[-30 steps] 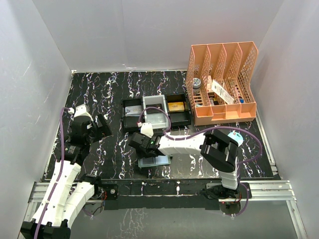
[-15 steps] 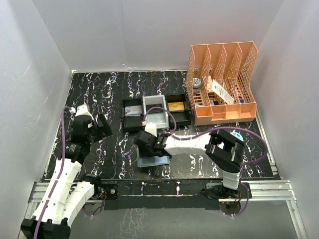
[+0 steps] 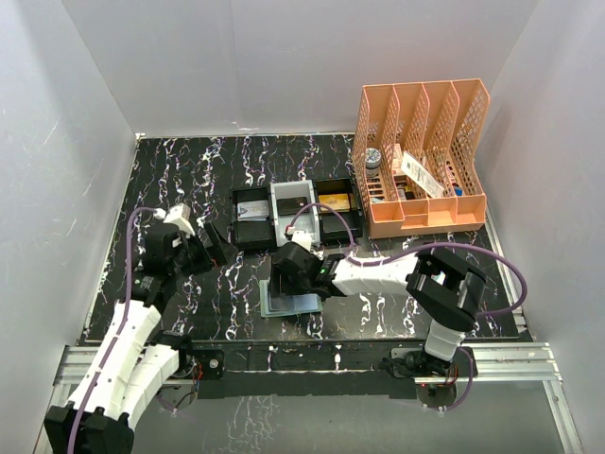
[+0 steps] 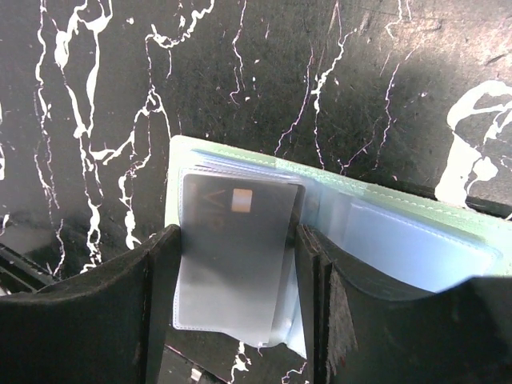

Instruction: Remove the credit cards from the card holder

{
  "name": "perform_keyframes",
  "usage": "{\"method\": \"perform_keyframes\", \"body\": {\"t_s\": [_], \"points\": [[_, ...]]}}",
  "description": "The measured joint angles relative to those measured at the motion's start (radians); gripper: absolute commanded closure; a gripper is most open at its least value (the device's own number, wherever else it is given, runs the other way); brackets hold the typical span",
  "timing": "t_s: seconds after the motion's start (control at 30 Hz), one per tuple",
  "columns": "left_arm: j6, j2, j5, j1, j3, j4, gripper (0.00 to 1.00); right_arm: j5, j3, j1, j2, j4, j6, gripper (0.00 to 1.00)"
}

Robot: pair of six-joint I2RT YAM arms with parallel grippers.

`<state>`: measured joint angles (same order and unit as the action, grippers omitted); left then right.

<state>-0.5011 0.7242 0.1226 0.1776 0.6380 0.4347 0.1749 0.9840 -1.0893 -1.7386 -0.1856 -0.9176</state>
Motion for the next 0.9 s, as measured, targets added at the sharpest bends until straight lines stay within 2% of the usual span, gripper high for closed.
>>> {"method": "perform_keyframes", "body": {"t_s": [0.2,0.37,0.5,0.6,0.73,0.9], "points": [[-0.175,-0.015,0.338,0.002,-0.218,-0.186,0.16,-0.036,-0.063,0.018,0.031,0.08,-0.025,0.62],[-0.299,-0.112,0.462,0.04,-0.333,-0.286,0.27,-0.044,-0.078,0.024,0.037,0.104,-0.033,0.62],[-0.341,-0.142,0.483,0.106,-0.381,-0.327,0.37,-0.049,-0.079,0.024,0.037,0.109,-0.036,0.62],[-0.357,-0.132,0.464,0.167,-0.398,-0.332,0.4,-0.062,-0.082,0.024,0.037,0.117,-0.045,0.62],[-0.364,-0.092,0.433,0.235,-0.414,-0.353,0.48,-0.071,-0.082,0.024,0.037,0.123,-0.054,0.61],[-0.392,-0.032,0.418,0.269,-0.492,-0.436,0.52,-0.076,-0.083,0.024,0.037,0.131,-0.058,0.61]]}}
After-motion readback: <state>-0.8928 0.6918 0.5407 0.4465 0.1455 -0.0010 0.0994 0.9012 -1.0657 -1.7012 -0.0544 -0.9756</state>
